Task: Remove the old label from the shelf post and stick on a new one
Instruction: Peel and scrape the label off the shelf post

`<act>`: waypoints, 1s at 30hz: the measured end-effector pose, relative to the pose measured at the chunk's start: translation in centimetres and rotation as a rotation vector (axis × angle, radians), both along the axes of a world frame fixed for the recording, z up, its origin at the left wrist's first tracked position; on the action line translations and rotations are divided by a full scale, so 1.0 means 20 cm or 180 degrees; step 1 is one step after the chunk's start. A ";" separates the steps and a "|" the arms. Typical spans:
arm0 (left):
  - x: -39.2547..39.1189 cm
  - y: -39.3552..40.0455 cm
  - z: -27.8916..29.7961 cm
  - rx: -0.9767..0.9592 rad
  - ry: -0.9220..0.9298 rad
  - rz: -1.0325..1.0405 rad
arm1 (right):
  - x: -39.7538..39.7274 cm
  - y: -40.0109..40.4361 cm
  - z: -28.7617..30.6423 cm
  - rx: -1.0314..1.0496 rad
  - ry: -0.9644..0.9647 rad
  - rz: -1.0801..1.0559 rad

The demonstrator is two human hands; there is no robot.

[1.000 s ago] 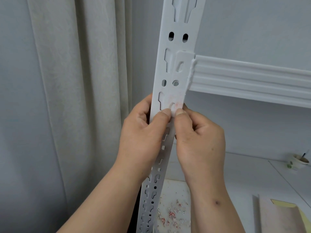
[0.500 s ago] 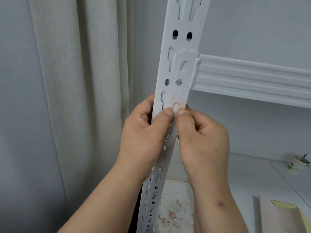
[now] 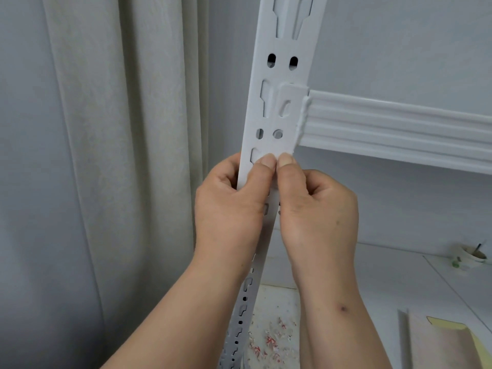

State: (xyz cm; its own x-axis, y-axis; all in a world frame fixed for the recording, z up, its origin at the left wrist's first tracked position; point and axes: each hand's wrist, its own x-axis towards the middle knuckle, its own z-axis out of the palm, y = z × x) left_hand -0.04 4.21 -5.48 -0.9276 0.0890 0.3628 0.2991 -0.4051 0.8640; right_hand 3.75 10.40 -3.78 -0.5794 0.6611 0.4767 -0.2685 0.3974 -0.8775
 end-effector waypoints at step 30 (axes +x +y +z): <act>0.00 0.00 0.00 0.0032 -0.0036 -0.0124 | 0.02 0.01 -0.05 0.0374 -0.0090 0.0086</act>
